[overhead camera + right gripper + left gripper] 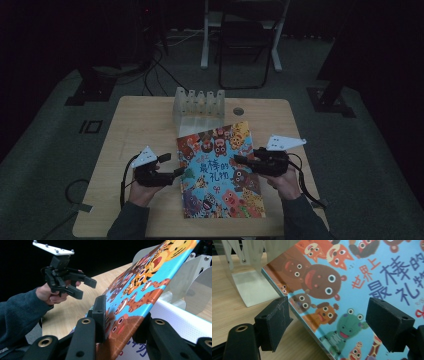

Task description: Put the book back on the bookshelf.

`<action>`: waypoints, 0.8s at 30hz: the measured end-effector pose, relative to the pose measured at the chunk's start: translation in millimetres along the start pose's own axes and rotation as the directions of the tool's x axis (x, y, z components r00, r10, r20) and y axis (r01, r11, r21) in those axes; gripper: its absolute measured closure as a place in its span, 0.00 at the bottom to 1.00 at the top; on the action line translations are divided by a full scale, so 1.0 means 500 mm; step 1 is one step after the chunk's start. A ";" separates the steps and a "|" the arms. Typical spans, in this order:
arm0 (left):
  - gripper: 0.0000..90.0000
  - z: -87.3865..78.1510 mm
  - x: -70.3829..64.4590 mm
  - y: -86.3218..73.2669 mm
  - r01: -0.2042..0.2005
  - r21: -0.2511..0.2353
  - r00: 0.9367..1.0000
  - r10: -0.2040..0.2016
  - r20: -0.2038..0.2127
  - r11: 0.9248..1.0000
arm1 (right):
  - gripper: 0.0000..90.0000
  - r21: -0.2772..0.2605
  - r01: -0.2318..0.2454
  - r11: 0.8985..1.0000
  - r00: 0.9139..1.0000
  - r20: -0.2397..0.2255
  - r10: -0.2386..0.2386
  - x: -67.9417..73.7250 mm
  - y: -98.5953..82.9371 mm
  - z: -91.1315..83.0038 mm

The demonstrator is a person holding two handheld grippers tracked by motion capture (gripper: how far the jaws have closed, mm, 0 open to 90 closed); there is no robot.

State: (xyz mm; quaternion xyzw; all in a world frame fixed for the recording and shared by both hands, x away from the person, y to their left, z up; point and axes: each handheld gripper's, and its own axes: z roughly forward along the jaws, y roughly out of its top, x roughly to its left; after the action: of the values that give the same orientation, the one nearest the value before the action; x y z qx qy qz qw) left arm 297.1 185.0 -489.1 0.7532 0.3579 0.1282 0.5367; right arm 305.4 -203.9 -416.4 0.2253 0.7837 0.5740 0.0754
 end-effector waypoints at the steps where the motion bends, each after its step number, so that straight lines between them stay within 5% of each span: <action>1: 0.21 0.004 0.003 0.003 0.000 0.005 1.000 0.000 -0.001 1.000 | 0.78 -0.001 0.001 1.000 1.000 0.001 -0.001 0.001 0.000 -0.001; 8: 0.22 0.025 0.019 0.021 -0.009 0.031 1.000 0.009 -0.008 0.999 | 0.78 -0.011 0.024 1.000 1.000 0.003 -0.024 0.005 0.001 -0.009; 24: 0.26 0.057 0.046 0.038 0.043 0.056 0.998 -0.045 0.039 0.998 | 0.78 -0.044 0.070 0.997 0.998 -0.004 -0.070 0.010 -0.006 -0.024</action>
State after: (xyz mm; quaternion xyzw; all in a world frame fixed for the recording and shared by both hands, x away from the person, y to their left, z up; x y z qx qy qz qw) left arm 337.5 176.9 -487.6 0.7620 0.3671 0.0913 0.5256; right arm 295.8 -212.7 -414.8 0.1944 0.7786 0.5885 0.0982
